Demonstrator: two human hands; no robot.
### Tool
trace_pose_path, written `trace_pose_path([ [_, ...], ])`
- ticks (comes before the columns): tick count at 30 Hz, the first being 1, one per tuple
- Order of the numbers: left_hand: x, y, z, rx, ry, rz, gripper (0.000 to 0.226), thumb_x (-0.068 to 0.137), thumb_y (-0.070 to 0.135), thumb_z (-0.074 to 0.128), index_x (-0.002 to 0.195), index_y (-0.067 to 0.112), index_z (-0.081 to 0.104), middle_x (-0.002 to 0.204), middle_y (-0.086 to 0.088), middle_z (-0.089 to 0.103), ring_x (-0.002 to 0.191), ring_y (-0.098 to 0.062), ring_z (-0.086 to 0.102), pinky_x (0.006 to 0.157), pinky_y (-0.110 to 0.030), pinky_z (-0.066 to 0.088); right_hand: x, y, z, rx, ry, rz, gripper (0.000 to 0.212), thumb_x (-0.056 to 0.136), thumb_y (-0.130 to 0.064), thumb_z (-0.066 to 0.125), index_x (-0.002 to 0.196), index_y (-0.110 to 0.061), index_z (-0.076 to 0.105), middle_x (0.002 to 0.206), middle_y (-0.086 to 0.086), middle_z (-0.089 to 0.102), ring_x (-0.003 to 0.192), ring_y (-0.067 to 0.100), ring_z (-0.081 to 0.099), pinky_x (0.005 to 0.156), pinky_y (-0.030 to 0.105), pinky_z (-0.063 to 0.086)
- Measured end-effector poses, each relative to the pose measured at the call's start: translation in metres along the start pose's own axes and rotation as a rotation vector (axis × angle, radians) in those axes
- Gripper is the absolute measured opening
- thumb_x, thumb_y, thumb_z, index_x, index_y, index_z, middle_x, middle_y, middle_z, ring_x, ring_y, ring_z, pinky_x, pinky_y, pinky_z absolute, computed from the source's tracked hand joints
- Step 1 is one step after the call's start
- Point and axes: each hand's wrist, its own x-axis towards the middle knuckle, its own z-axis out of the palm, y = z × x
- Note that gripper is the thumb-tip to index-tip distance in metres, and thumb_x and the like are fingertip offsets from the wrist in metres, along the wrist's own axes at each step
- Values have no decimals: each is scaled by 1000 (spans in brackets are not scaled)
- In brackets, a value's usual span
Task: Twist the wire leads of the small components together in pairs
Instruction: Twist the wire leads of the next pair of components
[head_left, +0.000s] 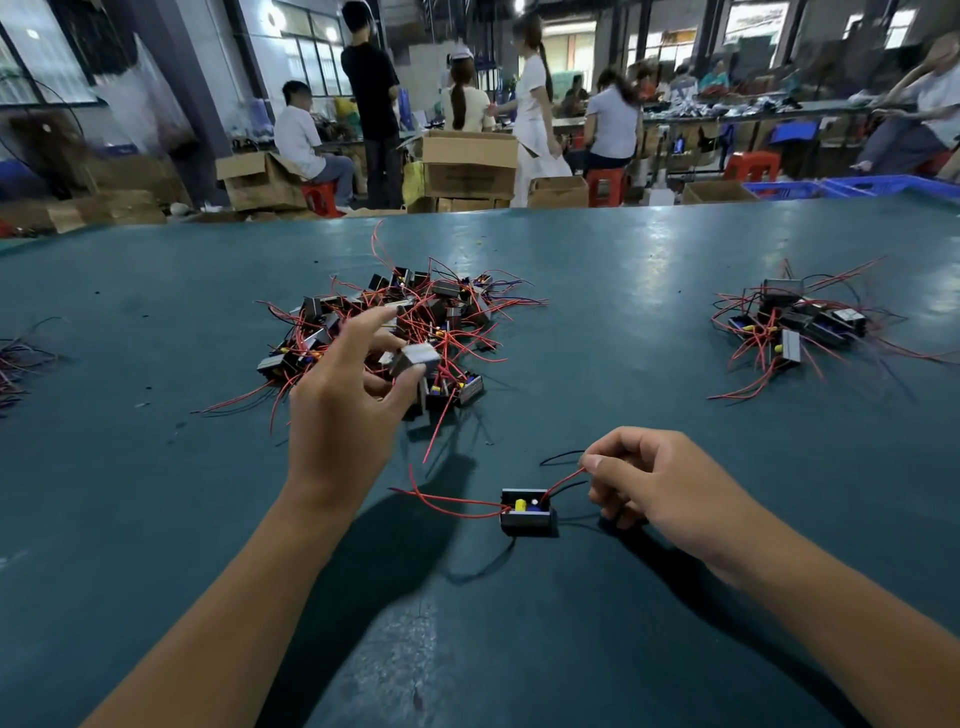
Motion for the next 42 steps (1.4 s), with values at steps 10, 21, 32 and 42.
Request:
trace_pose_path([
  [10,2,-6,1,-196,102,-210,33,92,18,68,121,21,54,104,13,63,74,-19,68,65,-33,57,1,3,1,-24,3,-21,13,95,-19,62,84,-13,67,67,2,69,56,13,63,52,21,49],
  [21,4,-11,2,-26,-11,-182,51,84,7,72,127,20,49,117,3,52,91,-13,56,80,-29,51,1,0,1,-55,-5,-23,12,94,-19,62,85,-14,68,68,3,70,57,12,64,54,20,48],
  [32,25,-15,-11,-1056,329,-842,2,93,5,66,95,5,65,91,-9,72,83,-14,71,91,-30,57,-1,-2,2,-52,6,-17,12,95,-18,61,87,-12,68,67,2,70,58,13,64,54,22,49],
  [42,20,6,-18,-1226,10,-715,11,89,13,60,100,18,60,92,0,70,70,-9,66,65,-18,56,2,2,3,31,56,-38,12,95,-14,61,85,-13,67,66,2,69,57,15,62,52,26,50],
])
